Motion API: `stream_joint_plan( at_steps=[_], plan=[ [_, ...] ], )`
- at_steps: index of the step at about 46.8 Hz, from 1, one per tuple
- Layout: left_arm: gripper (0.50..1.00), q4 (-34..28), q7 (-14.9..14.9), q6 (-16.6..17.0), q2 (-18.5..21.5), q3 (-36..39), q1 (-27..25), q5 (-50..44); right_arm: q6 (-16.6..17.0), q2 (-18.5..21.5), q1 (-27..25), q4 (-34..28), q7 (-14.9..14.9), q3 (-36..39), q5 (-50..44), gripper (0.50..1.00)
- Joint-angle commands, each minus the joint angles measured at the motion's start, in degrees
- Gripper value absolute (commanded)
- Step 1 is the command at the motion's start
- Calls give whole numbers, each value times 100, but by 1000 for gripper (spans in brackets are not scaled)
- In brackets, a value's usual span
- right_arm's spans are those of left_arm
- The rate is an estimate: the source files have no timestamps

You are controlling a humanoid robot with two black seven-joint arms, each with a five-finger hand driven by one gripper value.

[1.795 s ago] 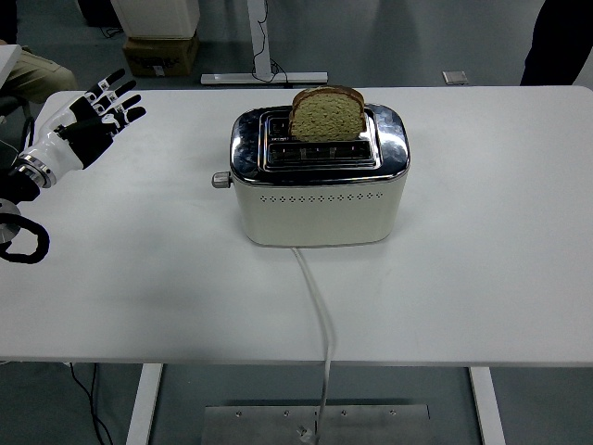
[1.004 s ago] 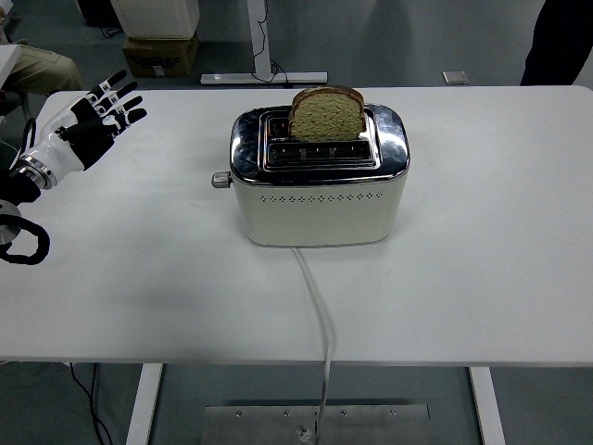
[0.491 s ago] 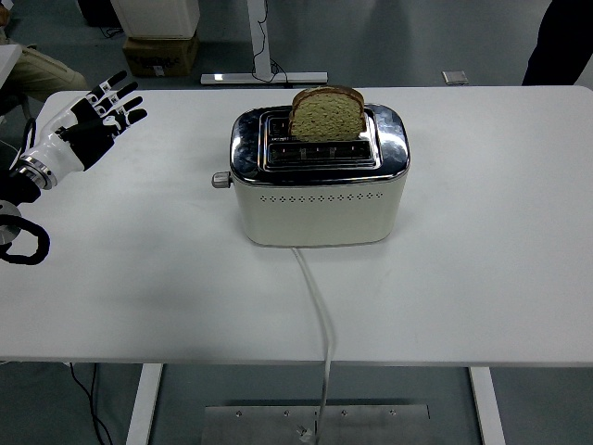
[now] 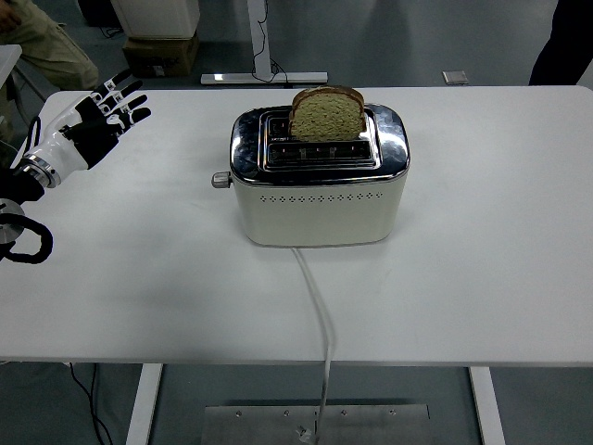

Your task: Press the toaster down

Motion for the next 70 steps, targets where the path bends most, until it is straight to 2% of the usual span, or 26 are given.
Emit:
stream_joint_plan(
  at_steps=[1,6,29,35,42,47,58,66,70],
  plan=[
    [1000,-4,0,-98,42,-4,5,0,0,0,0,0,0,-2,0,1000],
    [1000,-4,0,-247,77,-4,5,-9,0,0,0,0,0,-2,0,1000],
    [1000,-39,9,-248,156,-4,14,-9,0,0,0,0,0,7,0,1000],
    [1000,-232,26,-239,218,-4,-13,8,-9,0,0,0,0,7,0,1000],
    [1000,-1031,97,-204,710,40,-48,210,-9,0,0,0,0,7,0,1000],
    [1000,-1576,123,-204,1008,40,-83,754,0,0,0,0,0,7,0,1000],
    [1000,-2781,720,-282,2080,49,-303,2064,0,0,0,0,0,-2,0,1000],
    [1000,-3133,958,-1014,2705,57,-672,3057,0,0,35,0,9,-2,-9,1000],
    [1000,-3186,1055,-1014,2907,57,-874,3523,0,0,44,0,9,-2,-17,1000]
  ],
)
